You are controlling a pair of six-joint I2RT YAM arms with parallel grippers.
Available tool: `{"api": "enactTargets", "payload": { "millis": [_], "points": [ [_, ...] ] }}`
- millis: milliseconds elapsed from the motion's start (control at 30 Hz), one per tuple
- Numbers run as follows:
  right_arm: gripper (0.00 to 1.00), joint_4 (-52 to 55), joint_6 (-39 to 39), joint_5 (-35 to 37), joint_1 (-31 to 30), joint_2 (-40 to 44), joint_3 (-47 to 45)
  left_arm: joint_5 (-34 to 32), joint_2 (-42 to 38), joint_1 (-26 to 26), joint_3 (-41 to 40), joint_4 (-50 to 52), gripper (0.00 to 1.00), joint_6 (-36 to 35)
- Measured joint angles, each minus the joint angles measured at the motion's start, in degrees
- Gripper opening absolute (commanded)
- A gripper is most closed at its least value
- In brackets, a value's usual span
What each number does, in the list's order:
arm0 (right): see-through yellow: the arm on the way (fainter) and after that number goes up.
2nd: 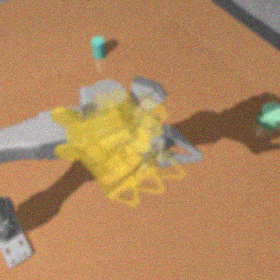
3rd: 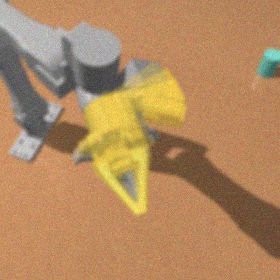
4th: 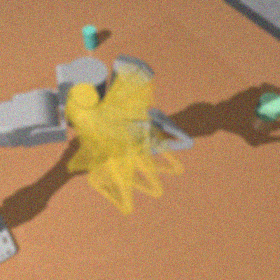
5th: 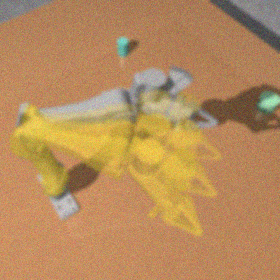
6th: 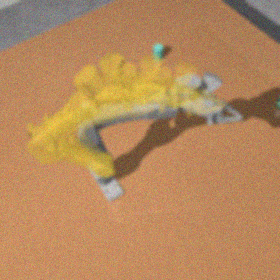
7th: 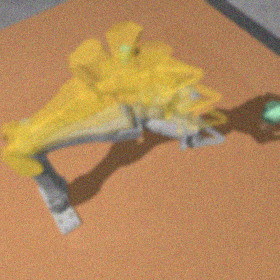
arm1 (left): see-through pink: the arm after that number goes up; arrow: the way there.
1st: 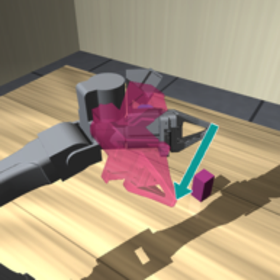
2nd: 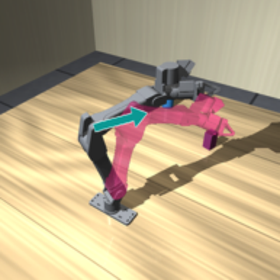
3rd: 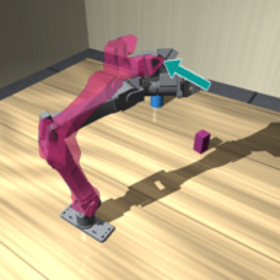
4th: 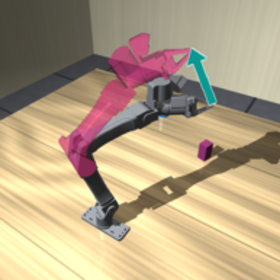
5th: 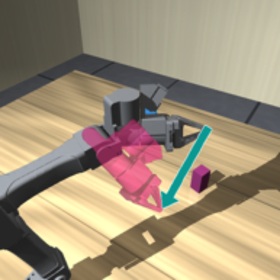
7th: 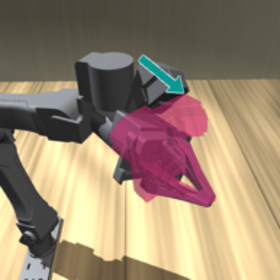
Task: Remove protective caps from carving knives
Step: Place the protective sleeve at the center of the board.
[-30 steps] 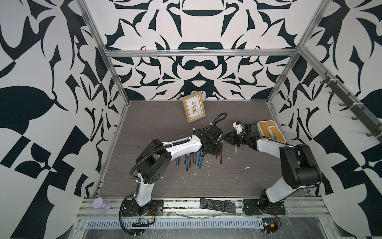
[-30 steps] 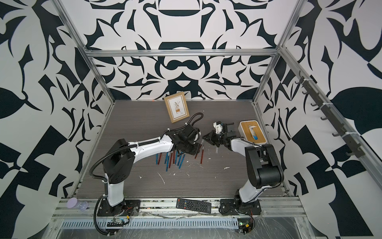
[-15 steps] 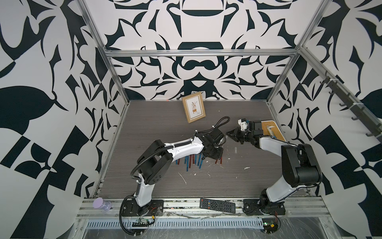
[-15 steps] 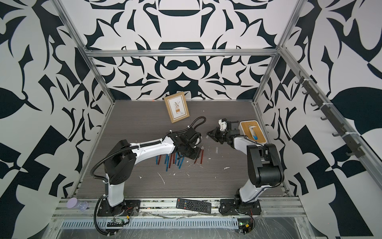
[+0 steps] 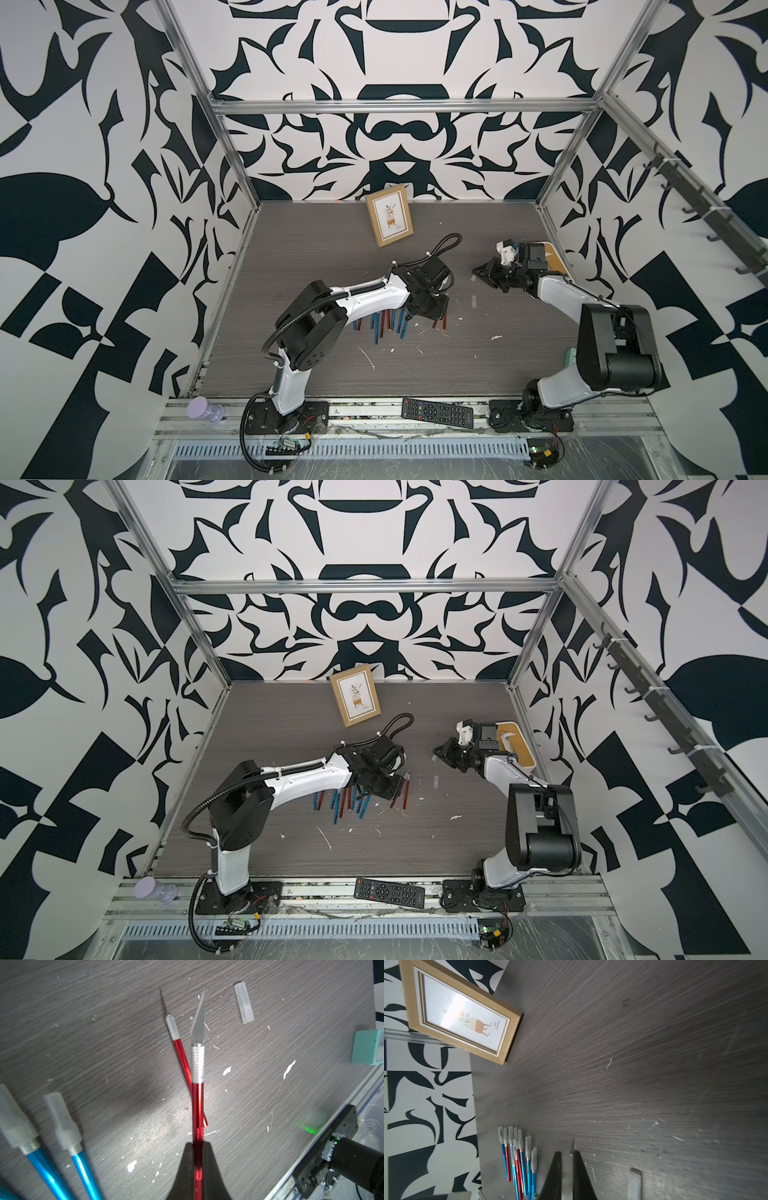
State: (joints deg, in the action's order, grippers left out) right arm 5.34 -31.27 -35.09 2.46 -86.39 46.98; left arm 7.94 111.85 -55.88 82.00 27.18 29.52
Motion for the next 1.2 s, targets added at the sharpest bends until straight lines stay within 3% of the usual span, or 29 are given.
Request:
{"api": "enactTargets", "payload": {
  "millis": [467, 1200],
  "points": [
    [0.07, 19.6, 13.4, 13.2, 0.0, 1.9, 5.0, -0.2, 0.0, 0.3, 0.0, -0.7, 0.00, 0.2],
    [0.07, 24.0, 14.9, 20.7, -5.5, -8.3, 7.6, -0.6, 0.0, 0.4, 0.0, -1.7, 0.00, 0.6]
  ]
}}
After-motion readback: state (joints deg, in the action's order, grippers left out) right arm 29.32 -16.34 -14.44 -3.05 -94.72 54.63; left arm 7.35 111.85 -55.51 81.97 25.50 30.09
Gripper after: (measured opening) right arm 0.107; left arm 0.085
